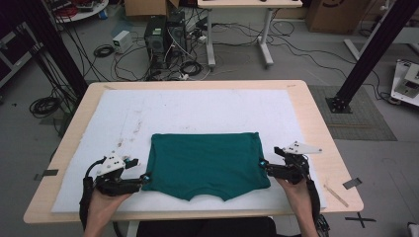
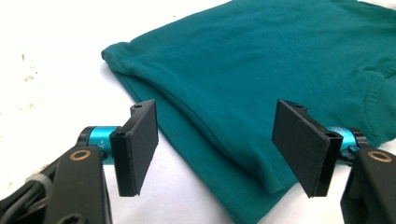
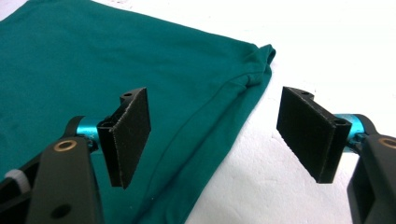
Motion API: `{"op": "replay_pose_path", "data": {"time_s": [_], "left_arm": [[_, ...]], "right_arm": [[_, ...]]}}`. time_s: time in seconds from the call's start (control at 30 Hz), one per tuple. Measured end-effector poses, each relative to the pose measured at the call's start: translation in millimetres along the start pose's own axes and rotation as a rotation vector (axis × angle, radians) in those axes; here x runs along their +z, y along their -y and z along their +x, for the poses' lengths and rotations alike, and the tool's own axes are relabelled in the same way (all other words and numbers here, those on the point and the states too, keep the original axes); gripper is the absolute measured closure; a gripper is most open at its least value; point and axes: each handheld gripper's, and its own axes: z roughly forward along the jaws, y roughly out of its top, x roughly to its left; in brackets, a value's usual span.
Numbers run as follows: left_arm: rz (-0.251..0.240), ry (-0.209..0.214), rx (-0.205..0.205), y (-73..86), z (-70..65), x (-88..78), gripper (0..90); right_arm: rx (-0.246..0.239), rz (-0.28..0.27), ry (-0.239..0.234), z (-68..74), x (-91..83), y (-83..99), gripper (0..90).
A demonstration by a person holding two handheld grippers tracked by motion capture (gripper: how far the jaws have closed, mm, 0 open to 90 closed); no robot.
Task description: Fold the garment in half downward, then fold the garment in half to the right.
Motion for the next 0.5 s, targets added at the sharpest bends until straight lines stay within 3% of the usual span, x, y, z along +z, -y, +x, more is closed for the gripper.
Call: {"op": "replay_pose_path", "data": {"time_s": [0.27, 0.5], "left_arm": [[0.015, 0.0, 0.002, 2.9, -3.1, 4.8, 31.5], [0.011, 0.007, 0.002, 1.7, -5.8, 4.6, 31.5]], "right_arm": [[0.015, -0.012, -0.001, -2.7, -4.2, -0.7, 26.6], [0.001, -0.01, -0.007, 0.8, -2.7, -1.7, 26.6]]}}
